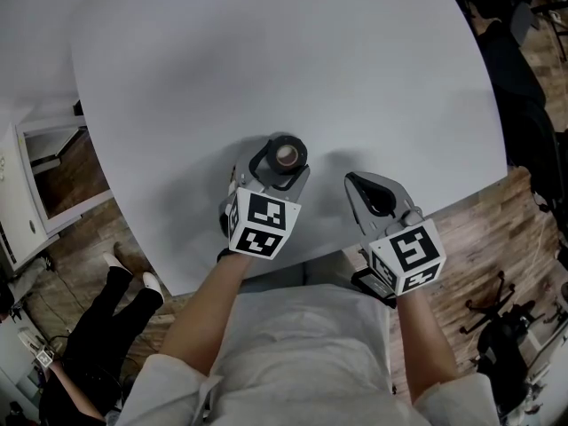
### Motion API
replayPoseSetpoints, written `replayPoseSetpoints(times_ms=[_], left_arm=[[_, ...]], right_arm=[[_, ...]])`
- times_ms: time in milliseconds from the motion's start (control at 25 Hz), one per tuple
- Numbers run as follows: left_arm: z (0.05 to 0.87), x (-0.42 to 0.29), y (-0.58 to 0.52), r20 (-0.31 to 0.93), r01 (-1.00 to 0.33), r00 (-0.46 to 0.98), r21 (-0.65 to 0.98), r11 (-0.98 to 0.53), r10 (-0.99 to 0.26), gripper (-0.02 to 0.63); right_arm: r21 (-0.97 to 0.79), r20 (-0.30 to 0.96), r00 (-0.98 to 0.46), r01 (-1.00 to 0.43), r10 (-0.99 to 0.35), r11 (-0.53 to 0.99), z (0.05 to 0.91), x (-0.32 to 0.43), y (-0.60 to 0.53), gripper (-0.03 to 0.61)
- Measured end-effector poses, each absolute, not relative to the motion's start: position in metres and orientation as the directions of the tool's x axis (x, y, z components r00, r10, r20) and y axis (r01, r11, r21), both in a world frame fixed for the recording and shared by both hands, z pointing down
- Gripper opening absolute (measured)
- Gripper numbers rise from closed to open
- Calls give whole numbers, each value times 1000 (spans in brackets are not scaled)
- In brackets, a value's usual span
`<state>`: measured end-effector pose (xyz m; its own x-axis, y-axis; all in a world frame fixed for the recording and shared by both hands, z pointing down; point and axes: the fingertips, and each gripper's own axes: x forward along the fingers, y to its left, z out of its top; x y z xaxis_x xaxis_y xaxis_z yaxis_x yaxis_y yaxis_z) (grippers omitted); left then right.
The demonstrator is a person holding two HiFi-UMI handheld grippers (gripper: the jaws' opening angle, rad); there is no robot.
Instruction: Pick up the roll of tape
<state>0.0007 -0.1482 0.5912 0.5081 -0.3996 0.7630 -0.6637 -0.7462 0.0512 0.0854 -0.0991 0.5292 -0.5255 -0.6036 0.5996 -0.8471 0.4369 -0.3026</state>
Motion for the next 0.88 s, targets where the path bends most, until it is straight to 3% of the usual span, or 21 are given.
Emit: replayPoseSetpoints(times_ms=[880], left_arm=[[523, -23, -114, 682, -683, 560, 58, -728, -470, 344]], right_arm=[[-232, 558, -520, -846, -646, 480, 473, 67, -84, 6]])
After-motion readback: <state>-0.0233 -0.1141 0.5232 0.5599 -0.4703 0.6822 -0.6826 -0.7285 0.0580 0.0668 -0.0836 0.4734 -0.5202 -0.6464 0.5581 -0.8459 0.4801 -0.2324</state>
